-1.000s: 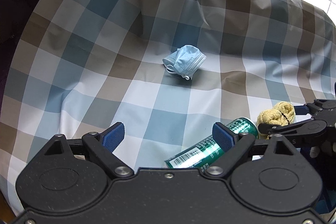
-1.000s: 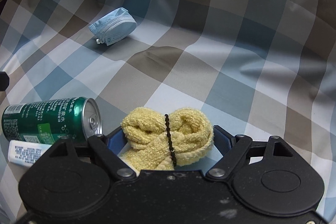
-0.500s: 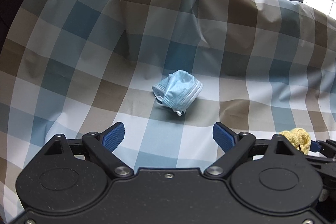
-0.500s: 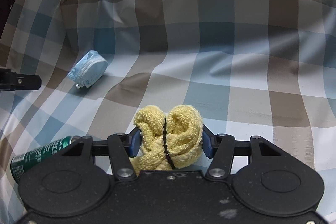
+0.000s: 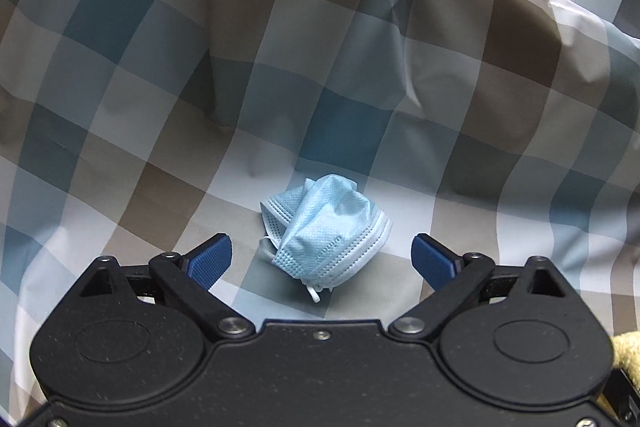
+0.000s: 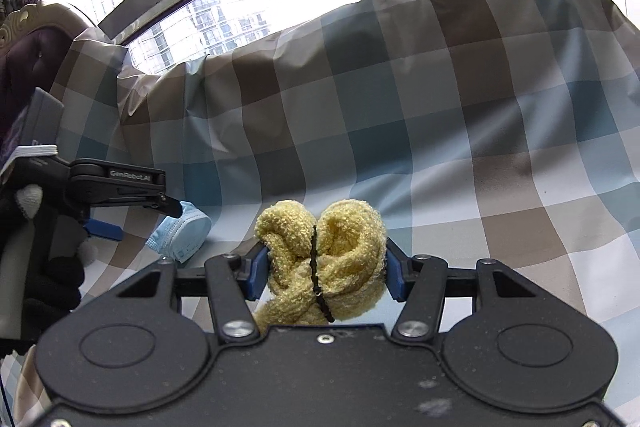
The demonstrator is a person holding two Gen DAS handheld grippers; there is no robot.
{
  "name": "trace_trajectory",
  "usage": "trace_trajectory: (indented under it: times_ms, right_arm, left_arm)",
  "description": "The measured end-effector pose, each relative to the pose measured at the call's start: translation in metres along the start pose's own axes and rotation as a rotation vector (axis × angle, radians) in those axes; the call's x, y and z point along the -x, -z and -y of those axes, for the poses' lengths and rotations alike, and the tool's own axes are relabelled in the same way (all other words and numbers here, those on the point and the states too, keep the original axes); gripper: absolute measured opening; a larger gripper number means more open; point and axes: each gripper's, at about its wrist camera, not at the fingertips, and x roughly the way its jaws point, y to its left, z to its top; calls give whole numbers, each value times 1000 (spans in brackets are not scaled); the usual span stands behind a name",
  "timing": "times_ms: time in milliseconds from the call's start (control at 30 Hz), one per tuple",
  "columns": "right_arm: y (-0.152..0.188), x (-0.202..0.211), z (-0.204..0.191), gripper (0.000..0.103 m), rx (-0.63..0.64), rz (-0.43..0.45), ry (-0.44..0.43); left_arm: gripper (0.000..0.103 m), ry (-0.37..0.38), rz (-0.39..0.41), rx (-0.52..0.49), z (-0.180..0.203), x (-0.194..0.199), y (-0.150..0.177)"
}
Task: Organize soft objects
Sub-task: 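Grasp the blue face mask with left tool while right holds the towel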
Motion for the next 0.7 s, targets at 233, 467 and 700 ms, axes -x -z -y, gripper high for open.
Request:
trace_trajectory:
  times_ms: [233,467,700]
  right_arm:
    - [3,5,1,55,-1,20,-10]
    - [5,8,2,55,0,32,-12]
    - [5,9,1,55,2,37,-15]
  left_arm:
    - [94,-65,31,-7,7,-26,-4]
    - [96,-68,18,34,4,-42,-7]
    - [96,-53,57,-20,13,-40,-2]
